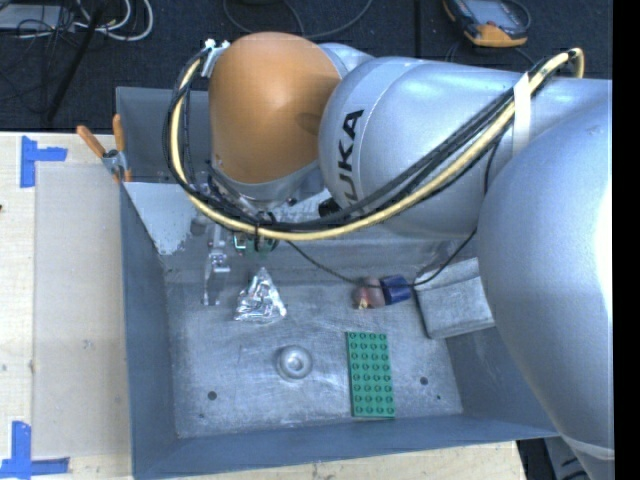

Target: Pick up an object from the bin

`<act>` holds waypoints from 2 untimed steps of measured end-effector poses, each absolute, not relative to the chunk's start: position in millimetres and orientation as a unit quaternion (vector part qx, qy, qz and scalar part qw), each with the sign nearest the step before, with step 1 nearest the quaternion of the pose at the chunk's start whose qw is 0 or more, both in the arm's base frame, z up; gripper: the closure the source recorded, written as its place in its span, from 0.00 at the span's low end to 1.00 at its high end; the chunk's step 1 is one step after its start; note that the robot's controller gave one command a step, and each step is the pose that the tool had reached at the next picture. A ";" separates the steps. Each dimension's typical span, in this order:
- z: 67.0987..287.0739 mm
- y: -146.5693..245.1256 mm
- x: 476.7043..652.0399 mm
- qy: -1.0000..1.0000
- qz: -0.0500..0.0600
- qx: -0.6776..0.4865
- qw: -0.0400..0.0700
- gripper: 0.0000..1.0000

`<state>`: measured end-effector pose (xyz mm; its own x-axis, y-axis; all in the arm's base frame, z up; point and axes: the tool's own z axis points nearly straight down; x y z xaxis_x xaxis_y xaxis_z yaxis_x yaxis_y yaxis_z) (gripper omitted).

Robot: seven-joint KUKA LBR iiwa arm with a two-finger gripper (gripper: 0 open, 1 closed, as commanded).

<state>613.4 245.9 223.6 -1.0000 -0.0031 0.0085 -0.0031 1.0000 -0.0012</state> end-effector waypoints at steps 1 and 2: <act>68.6 204.3 552.6 -1.000 -0.001 -0.019 -0.001 0.00; 72.9 127.8 578.0 -1.000 -0.001 0.009 -0.003 0.00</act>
Offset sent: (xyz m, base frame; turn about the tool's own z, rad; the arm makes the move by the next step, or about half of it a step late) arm -0.0608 -0.0422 -0.1536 0.0433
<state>578.0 127.8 72.9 -0.9998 -0.0181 -0.0056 -0.0181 0.9998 0.0023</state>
